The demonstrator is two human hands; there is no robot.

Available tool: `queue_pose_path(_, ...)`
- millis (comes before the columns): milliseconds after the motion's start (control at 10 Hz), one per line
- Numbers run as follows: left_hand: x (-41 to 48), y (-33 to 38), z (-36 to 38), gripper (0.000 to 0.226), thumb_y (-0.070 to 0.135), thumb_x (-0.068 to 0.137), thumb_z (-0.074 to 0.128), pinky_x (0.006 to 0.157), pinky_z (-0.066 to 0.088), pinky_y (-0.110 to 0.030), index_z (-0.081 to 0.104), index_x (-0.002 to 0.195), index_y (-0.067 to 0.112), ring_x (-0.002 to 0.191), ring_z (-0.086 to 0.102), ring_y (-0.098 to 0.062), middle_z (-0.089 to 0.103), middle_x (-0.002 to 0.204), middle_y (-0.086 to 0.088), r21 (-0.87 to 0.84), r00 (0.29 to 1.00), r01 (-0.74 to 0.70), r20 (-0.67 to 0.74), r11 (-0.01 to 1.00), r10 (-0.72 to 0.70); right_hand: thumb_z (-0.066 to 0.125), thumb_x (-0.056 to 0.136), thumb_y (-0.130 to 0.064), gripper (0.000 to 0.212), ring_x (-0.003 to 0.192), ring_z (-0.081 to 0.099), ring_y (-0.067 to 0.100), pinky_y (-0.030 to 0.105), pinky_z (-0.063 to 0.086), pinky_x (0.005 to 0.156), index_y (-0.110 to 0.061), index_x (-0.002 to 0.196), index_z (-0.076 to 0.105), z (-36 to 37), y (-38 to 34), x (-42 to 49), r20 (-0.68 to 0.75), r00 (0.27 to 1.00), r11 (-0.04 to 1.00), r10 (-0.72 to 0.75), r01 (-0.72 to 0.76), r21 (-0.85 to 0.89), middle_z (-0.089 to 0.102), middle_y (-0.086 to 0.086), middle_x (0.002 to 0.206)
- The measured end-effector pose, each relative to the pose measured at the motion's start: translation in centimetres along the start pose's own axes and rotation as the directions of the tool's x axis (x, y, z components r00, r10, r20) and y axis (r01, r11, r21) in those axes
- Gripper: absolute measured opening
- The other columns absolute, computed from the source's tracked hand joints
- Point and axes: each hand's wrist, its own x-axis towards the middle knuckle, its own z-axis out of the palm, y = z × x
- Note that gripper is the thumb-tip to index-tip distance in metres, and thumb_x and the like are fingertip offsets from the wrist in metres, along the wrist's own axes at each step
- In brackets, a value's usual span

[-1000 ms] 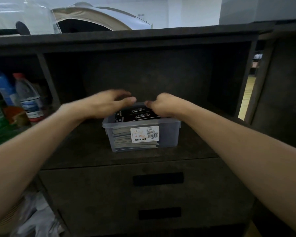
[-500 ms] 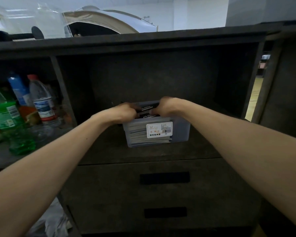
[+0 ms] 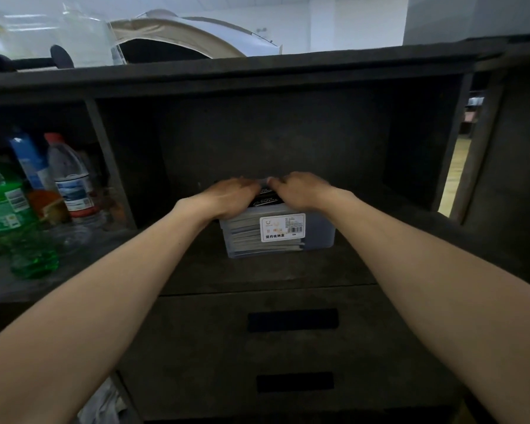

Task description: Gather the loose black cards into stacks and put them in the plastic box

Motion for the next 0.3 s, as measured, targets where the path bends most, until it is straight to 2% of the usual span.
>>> queue_pose_path(100,-0.3,-0.2,0.3,0.038,0.047,0.100,0.033,0.078,0.050,-0.032,0.066,0.109,0.029,0.095,0.064,-0.018,0.070,0.110,-0.003,-0.146,0.977,0.037,-0.204,0.989,-0.067,0.030,0.099,-0.051,0.050,0.080,0.064,0.024,0.036,0.050,0.069,-0.018,0.086,0.065,0.7,0.3,-0.6,-0.309,0.951,0.997,0.001,0.023,0.074,0.066,0.004,0.084)
queue_pose_path(200,-1.8,0.3,0.6,0.037,0.043,0.102,0.036,0.064,0.050,-0.033,0.064,0.087,0.024,0.074,0.063,-0.013,0.065,0.081,0.005,-0.105,0.843,-0.066,-0.539,0.992,-0.001,0.038,0.103,-0.035,0.041,0.072,0.059,0.017,0.040,0.050,0.066,-0.015,0.078,0.063,1.2,0.0,-1.8,-0.618,0.772,0.976,-0.149,0.217,0.035,0.061,-0.002,0.073)
queue_pose_path(300,-3.5,0.7,1.4,0.037,0.038,0.105,0.034,0.081,0.052,-0.040,0.066,0.104,0.019,0.093,0.062,-0.013,0.068,0.099,0.002,0.055,0.714,-0.185,-0.679,0.981,0.173,0.046,0.103,-0.026,0.029,0.086,0.063,0.011,0.037,0.052,0.078,-0.012,0.096,0.071,0.8,0.0,-3.7,-0.765,0.616,0.913,-0.189,0.397,0.094,0.070,0.000,0.091)
